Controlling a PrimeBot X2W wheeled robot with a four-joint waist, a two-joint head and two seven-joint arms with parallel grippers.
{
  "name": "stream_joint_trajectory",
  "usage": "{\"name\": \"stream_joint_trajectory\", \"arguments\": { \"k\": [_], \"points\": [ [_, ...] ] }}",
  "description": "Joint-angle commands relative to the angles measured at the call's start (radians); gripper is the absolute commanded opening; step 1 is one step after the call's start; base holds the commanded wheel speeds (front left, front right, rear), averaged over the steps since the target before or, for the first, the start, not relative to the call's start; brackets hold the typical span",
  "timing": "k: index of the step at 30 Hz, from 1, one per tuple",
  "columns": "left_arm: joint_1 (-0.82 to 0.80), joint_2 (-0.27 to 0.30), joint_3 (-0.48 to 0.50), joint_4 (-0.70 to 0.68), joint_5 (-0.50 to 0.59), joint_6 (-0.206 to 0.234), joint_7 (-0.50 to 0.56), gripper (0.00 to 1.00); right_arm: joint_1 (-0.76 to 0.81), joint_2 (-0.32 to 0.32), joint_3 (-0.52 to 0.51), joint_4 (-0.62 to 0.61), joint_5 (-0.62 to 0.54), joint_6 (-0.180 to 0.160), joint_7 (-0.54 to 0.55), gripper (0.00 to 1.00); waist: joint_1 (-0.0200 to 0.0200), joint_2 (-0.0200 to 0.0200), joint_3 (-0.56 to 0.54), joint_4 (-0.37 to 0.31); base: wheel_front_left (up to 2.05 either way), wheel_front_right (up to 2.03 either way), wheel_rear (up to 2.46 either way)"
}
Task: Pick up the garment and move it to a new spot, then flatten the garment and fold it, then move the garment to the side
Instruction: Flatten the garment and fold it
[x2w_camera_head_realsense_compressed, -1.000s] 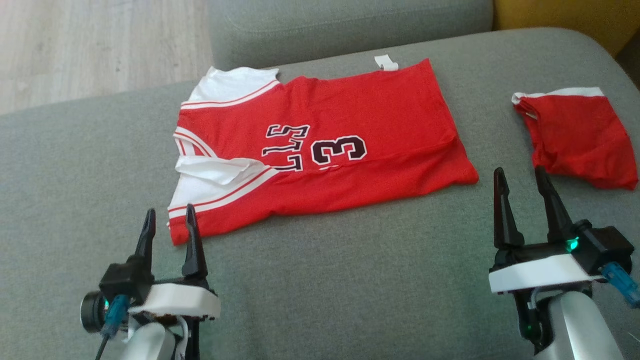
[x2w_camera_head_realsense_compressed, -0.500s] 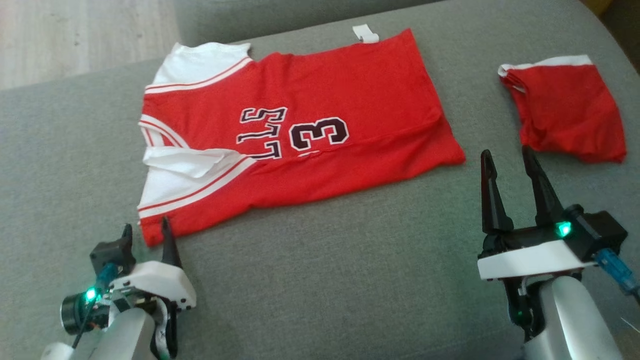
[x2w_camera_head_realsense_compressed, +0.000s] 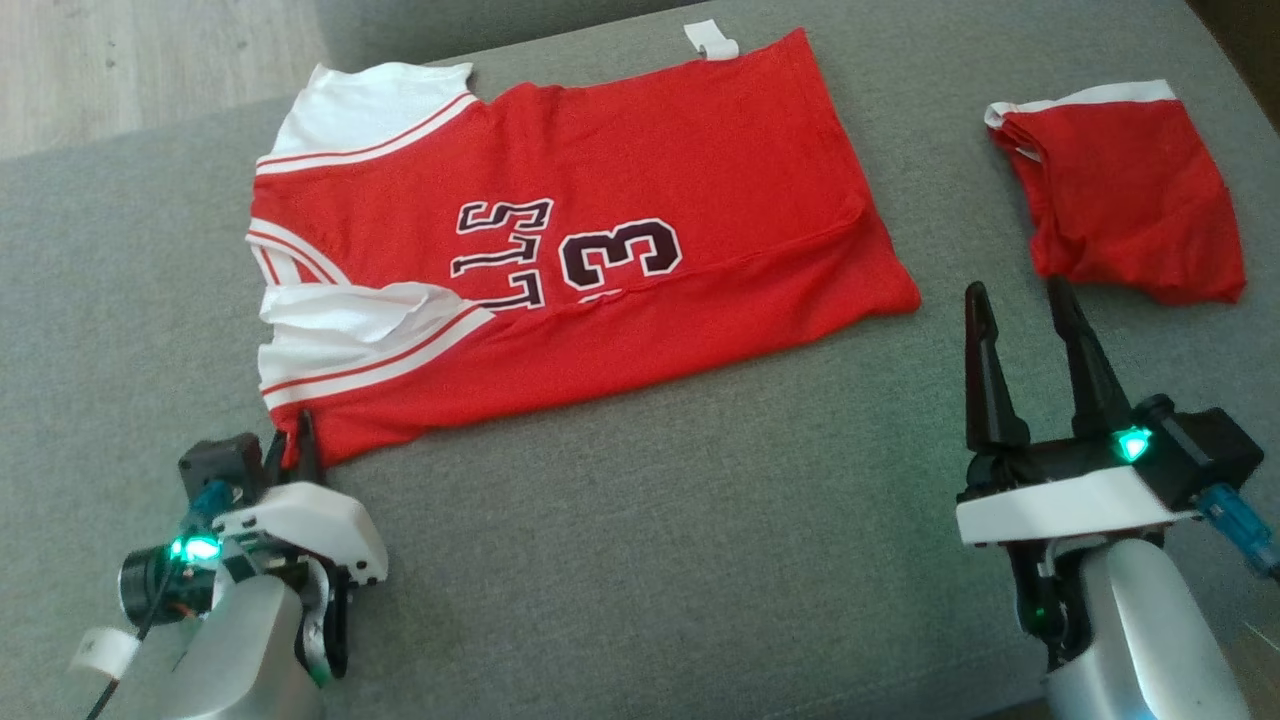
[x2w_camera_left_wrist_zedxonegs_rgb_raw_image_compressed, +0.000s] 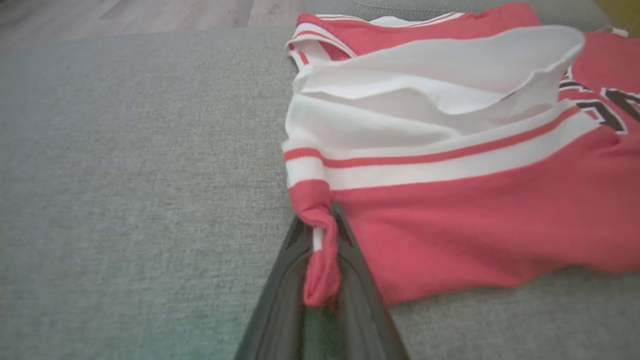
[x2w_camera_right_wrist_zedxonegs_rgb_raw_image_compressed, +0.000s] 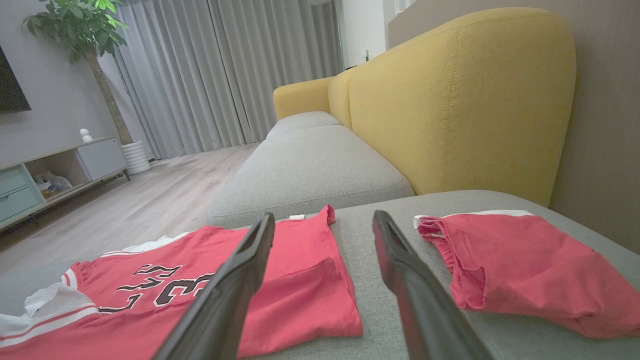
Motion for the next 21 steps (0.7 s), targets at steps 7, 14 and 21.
{"name": "stream_joint_trajectory", "arguments": {
  "k": [7, 14, 21],
  "points": [
    [-0.031, 0.013, 0.022, -0.077, 0.010, -0.002, -0.123, 0.00, -0.077, -0.002, 0.007, 0.028, -0.036, -0.001, 0.001, 1.00, 0.0000, 0.0000, -0.014, 0.033, 0.00, 0.00, 0.00],
    [-0.036, -0.001, -0.004, -0.239, 0.053, 0.006, -0.175, 0.00, -0.199, -0.002, -0.085, 0.212, -0.085, -0.001, 0.120, 1.00, 0.0000, 0.0000, -0.020, 0.088, 0.00, 0.00, 0.00],
    [-0.021, -0.008, -0.048, -0.318, 0.075, -0.001, -0.169, 0.00, -0.320, -0.002, -0.187, 0.447, -0.172, -0.001, 0.260, 1.00, 0.0000, 0.0000, -0.001, 0.138, 0.00, 0.00, 0.00]
  ]
}}
